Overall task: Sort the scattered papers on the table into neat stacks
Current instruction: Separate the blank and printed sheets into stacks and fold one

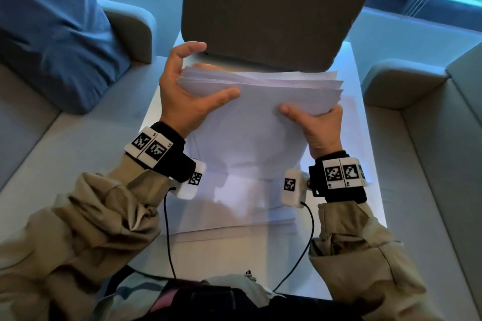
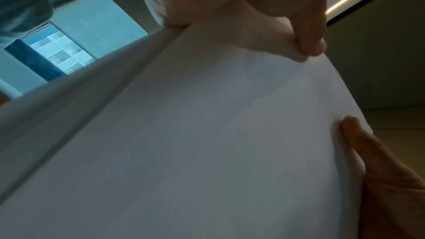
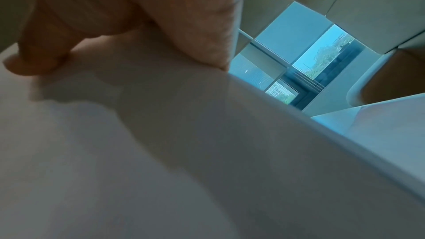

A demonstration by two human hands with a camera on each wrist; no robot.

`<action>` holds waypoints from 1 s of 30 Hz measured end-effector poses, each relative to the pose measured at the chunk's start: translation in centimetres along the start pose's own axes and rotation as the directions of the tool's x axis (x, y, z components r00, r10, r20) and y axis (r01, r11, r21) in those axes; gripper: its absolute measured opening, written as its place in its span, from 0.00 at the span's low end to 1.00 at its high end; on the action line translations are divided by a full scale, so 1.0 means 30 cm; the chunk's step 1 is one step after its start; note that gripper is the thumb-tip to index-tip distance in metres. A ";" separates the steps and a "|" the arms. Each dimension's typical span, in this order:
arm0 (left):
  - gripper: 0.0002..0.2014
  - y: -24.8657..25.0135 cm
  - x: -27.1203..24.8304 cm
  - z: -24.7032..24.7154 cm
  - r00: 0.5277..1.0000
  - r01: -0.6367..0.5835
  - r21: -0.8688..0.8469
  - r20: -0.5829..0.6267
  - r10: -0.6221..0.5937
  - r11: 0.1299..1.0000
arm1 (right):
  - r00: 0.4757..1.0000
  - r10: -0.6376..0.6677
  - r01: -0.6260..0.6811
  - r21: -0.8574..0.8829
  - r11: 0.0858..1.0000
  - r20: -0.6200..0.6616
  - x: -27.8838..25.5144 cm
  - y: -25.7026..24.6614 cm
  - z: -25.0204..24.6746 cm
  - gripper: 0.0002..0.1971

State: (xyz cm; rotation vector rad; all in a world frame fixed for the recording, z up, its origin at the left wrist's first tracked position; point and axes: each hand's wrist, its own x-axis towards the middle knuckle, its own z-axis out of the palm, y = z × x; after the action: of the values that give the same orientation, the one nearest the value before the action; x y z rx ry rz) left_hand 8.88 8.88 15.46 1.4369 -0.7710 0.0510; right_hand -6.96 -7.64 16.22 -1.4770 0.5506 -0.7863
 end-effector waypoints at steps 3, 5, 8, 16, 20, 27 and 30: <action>0.36 -0.004 -0.003 0.002 0.999 -0.016 0.003 -0.030 0.016 1.000 | 0.995 -0.069 0.063 -0.085 0.994 -0.068 -0.005 -0.020 0.003 0.22; 0.37 -0.018 -0.005 -0.001 0.998 -0.019 0.084 -0.051 0.023 0.996 | 0.960 -0.256 0.217 -0.275 0.937 -0.114 -0.017 -0.043 0.003 0.36; 0.38 -0.019 -0.012 0.007 0.999 -0.003 0.101 -0.046 0.007 0.995 | 0.775 -0.625 0.544 -0.601 0.585 0.093 -0.037 -0.099 0.010 0.43; 0.37 0.040 -0.029 0.075 0.992 0.042 -0.102 0.121 -0.030 0.994 | 0.823 -0.362 0.521 -0.835 0.176 0.437 -0.074 -0.168 0.058 0.12; 0.20 -0.039 -0.051 0.058 0.955 0.103 0.035 0.277 -0.109 0.994 | 0.815 -0.391 0.536 -0.813 0.227 0.428 -0.090 -0.202 0.012 0.10; 0.26 -0.252 -0.087 -0.053 0.891 0.271 0.281 0.289 -0.351 0.921 | 0.938 -0.283 0.345 -0.587 0.732 0.199 -0.040 -0.151 -0.133 0.15; 0.21 -0.310 -0.080 -0.106 0.895 0.369 0.270 0.155 -0.418 0.890 | 0.971 -0.228 0.231 -0.486 0.843 0.066 -0.020 -0.110 -0.180 0.17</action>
State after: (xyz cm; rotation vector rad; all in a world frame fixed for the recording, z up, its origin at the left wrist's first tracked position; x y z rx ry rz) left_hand 12.85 11.09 6.42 1.8247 -0.6403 -0.3411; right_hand -11.82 -10.51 19.15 -2.0473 0.6038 -0.8660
